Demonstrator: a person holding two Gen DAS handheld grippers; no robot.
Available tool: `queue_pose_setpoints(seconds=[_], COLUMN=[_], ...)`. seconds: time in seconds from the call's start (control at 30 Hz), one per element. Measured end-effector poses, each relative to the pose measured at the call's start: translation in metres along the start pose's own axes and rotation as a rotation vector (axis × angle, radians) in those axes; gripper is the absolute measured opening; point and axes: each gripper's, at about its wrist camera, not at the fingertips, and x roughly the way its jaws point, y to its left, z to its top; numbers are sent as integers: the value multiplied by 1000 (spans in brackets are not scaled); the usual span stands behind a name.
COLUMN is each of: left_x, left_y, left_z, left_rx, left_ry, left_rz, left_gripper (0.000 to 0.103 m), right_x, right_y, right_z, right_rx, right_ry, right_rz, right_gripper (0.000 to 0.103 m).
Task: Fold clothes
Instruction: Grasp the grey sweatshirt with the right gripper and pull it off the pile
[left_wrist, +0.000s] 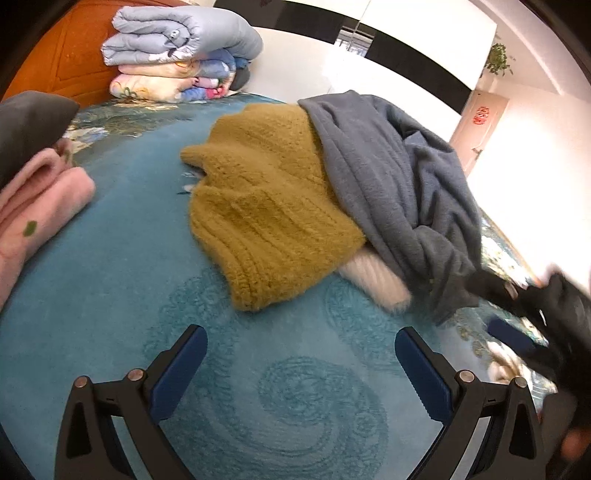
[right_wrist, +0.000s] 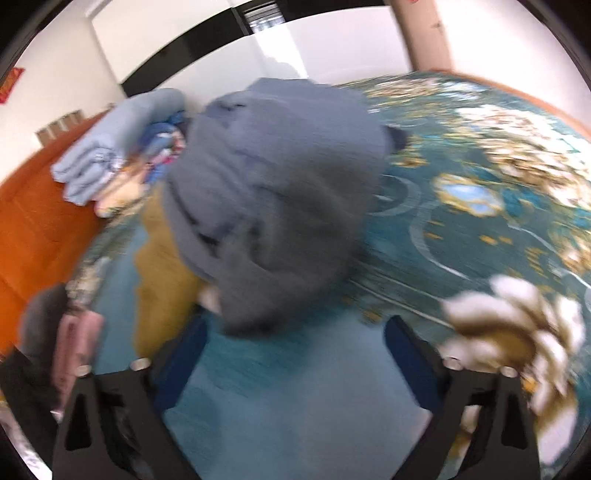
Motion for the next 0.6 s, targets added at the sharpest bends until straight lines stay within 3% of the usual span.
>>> queue_pose_setpoints(seconds=[0.07,0.13,0.17,0.2,0.4,0.6], left_x=[4,8,9,11,13,1], left_y=[-1,1,2,4,-2,-4], left_z=[1,3,3,3,-1,-6], left_rx=[14,10,2,-5,-3,-12], left_ry=[3,18,23,29,60,65], left_rz=[-25,-68,-91,-114,-219,-253], left_gripper=[103,103,103,103,103,103], right_x=[12,27,32,32,-46,-154], right_y=[6,5,3,2,-12,-47], right_z=[10,18,21,23,59,71], right_rx=[30,84,110,120,101,67], right_ry=[38,81,97,99,-138,-348], right_rz=[53,85,82,72,-13,-88], right_gripper=[72,47,21,13,10,4])
